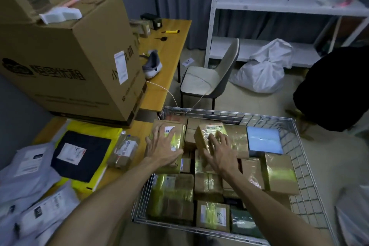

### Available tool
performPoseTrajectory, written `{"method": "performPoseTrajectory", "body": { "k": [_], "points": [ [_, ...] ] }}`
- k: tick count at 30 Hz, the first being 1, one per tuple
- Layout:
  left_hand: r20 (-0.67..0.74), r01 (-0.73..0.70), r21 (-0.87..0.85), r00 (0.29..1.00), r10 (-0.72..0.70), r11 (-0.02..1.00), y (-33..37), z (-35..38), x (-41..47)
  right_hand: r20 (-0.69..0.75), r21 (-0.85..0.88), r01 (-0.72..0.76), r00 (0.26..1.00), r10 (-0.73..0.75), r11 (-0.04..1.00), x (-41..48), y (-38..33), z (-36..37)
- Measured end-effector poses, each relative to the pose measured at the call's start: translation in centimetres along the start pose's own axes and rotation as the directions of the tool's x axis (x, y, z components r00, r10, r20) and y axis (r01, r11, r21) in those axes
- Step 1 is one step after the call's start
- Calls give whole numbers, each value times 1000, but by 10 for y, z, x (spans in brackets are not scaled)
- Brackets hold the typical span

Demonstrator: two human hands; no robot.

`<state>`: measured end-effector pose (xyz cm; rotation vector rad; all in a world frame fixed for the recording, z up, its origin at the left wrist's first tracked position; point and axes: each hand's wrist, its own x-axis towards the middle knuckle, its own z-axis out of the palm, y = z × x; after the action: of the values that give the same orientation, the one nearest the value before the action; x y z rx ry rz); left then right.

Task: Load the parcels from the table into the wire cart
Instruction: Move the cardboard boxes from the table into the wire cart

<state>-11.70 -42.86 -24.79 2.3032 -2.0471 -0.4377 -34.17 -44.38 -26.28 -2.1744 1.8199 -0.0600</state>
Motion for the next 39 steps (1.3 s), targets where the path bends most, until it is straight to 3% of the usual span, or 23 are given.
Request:
{"method": "performPoseTrajectory", "body": {
  "k": [12,29,39],
  "points": [
    [202,31,-19,979,-26,999,-12,80,27,218,-14,-10,976,13,1000,37,12,77],
    [325,152,-70,938,-121,986,-88,222,106,345,-58,-115,930,128,992,95,-21,226],
    [390,53,-49,920,-30,997,-112,270,138,369,-80,-137,916,157,987,115,-32,286]
  ]
}}
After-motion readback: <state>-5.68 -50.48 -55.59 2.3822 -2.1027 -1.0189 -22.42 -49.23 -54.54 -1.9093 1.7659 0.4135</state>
